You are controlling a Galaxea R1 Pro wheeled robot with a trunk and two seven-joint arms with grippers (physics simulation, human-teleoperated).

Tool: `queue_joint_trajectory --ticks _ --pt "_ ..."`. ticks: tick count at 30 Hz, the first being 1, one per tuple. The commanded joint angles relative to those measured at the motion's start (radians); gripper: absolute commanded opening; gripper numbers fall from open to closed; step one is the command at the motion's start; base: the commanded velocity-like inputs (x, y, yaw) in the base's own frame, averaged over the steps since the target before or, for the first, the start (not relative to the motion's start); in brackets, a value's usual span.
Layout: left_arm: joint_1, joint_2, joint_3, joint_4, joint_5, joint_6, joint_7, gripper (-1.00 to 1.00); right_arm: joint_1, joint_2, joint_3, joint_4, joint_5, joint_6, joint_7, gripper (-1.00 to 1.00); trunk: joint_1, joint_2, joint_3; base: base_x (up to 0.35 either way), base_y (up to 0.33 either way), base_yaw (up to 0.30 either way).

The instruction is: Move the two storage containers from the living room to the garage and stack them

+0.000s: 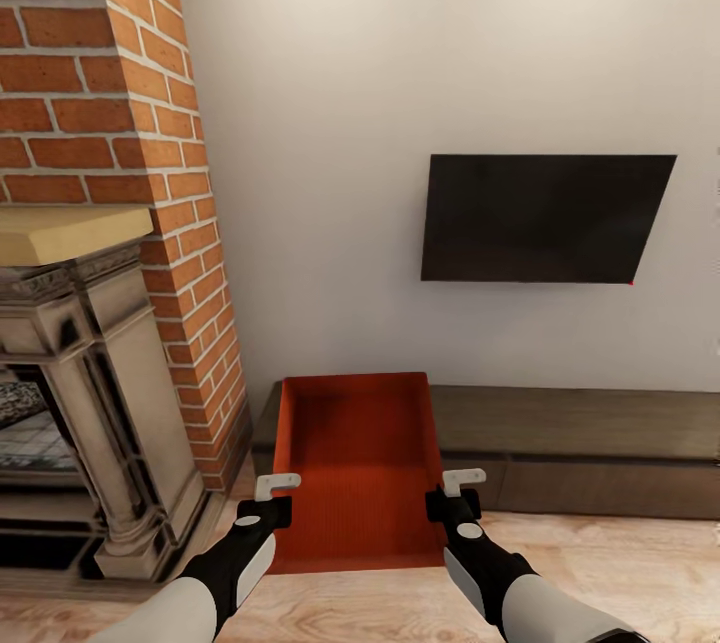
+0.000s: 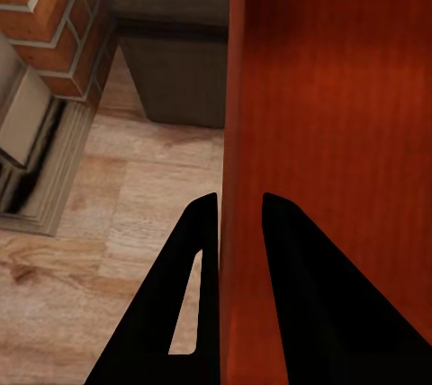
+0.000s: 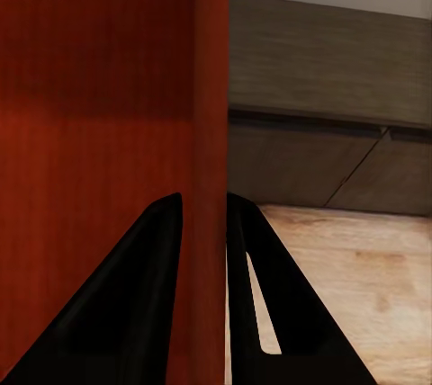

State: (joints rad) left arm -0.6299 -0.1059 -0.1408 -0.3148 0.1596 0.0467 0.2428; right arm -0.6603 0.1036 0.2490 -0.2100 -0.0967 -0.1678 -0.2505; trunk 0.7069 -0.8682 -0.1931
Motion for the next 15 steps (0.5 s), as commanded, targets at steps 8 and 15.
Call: queue_joint_trajectory --ticks 8,15 --pt "-0.001 -0.002 0.018 -0.006 -0.015 0.005 0.020 -1.00 -0.001 0.004 -0.028 0.004 -0.023 -0.013 -0.028 -1.00 0.000 -0.001 -0.001 0.000 0.000 -0.247" --pt "-0.001 -0.002 0.018 -0.006 -0.015 0.005 0.020 -1.00 -0.001 0.004 -0.028 0.004 -0.023 -0.013 -0.030 -1.00 0.000 -0.001 -0.001 0.000 0.000 -0.278"
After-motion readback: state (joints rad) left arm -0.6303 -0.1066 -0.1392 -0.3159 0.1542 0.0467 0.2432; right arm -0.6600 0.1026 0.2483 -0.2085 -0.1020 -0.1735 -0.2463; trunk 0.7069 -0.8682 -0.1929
